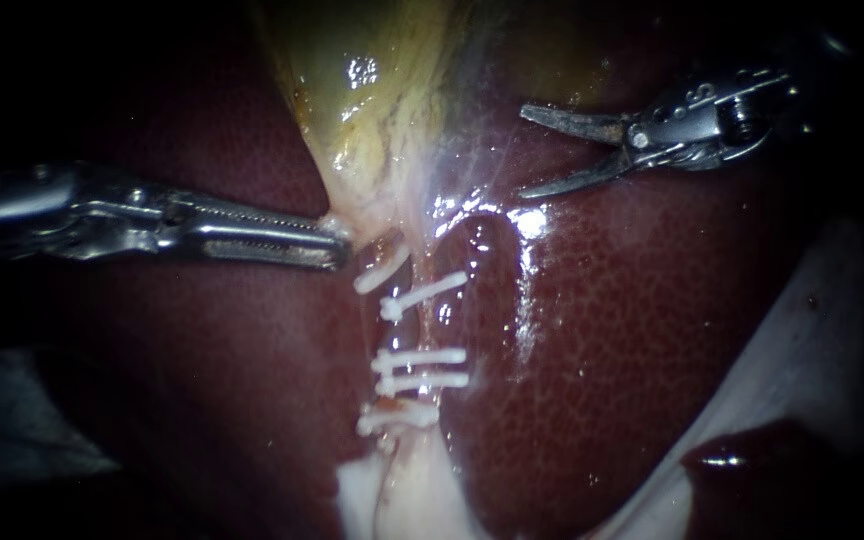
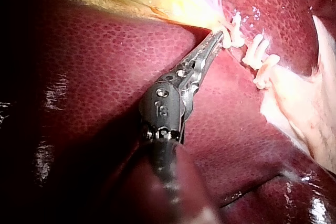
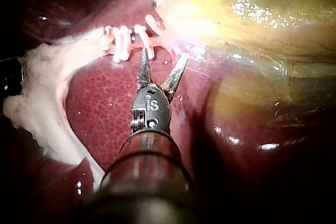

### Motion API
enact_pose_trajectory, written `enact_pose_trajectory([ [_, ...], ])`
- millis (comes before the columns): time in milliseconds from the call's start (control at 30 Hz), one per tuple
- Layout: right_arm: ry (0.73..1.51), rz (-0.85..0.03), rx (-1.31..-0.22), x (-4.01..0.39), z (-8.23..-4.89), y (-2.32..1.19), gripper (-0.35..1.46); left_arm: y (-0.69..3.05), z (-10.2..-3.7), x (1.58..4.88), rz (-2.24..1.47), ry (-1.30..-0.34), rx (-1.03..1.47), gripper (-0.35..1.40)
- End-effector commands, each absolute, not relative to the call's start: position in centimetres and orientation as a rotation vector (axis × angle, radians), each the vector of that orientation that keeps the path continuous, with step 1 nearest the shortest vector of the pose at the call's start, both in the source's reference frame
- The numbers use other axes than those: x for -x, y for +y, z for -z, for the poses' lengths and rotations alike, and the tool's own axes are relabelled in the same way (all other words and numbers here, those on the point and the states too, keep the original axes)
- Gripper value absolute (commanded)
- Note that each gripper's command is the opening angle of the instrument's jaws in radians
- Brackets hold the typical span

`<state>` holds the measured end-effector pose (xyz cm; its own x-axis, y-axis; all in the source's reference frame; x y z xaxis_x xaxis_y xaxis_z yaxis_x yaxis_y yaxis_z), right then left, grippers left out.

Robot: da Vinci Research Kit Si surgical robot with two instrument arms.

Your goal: Go to the cutting position right tube

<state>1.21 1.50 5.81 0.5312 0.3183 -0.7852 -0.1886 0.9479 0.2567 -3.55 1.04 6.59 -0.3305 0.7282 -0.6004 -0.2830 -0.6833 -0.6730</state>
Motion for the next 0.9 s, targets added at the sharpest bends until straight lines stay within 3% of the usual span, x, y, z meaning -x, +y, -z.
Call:
enact_pose_trajectory([
  [33,0.965,-0.304,-0.147,-1.21,-5.81,1.5,1.35,1.05,-6.56,3.53,-2.052,-0.61,1.26,-0.35],
  [467,0.967,-0.302,-0.149,-1.22,-5.81,1.49,1.37,1.32,-5.95,3.06,-2.012,-0.59,1.272,-0.35],
  [900,0.998,-0.295,-0.191,-1.32,-5.87,1.31,1.43,1.35,-5.88,3.01,-2.012,-0.577,1.282,-0.35],
])
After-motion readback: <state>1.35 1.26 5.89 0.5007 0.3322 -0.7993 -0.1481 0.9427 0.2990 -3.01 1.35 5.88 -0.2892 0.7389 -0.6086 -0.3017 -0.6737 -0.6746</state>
